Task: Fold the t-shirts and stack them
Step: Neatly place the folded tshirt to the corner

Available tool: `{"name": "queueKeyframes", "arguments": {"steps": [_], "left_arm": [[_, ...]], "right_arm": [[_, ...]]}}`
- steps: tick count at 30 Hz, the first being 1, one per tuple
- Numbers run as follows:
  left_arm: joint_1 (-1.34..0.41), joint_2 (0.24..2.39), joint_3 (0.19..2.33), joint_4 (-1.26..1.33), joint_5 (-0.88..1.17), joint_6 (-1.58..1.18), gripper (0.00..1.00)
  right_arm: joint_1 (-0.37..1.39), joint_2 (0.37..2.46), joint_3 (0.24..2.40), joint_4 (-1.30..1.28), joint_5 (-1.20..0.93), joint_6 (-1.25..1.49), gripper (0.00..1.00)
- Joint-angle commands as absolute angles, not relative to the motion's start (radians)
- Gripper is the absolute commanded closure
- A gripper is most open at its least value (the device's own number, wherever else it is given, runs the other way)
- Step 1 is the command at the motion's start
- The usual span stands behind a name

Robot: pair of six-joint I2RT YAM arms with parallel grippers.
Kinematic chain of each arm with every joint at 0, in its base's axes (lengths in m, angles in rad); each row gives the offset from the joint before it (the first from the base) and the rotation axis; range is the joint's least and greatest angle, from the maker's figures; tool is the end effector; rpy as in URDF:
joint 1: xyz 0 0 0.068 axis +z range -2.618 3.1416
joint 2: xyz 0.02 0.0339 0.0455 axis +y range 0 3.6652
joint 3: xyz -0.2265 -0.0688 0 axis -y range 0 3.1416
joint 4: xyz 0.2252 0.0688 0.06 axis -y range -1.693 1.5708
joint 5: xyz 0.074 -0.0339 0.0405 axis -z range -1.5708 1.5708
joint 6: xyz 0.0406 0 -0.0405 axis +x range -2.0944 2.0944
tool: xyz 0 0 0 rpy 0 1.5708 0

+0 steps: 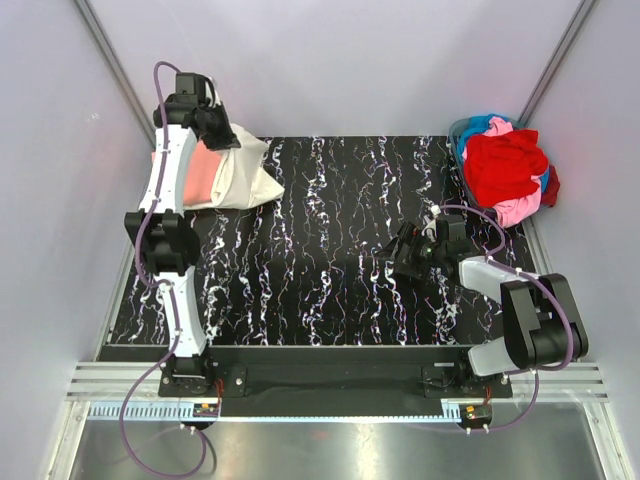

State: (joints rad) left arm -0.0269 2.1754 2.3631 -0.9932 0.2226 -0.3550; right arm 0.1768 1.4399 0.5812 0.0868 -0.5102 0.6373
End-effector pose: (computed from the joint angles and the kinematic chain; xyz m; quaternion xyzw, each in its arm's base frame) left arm 0.4371 -0.0207 0.3189 -0.1097 0.9163 -0.1716 0.3448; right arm 0.2539 0.0655 0.1305 0.1079 0.8903 0.3625 0.2535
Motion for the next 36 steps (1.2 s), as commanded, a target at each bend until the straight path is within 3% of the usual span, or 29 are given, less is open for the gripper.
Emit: {"name": "queueKeyframes", "arguments": {"steps": [1,10,36], "left_arm": [[-0.002,2.138,2.476,-0.992,0.244,-0.347,0.94],[0.118,2.111,2.502,-0.942,0.310,-0.362,0.87],[0.325,2.296,2.559,-0.812,0.416,-0.440,0.83]], "right_arm": [[0.183,1.453,0.601,0.130,-0.532,0.635,0.01],[0.183,1.473,0.612,0.127,-0.545,0.632,0.02],[0.183,1.529,0.640,0.120,-0.581,0.623,0.02]]}}
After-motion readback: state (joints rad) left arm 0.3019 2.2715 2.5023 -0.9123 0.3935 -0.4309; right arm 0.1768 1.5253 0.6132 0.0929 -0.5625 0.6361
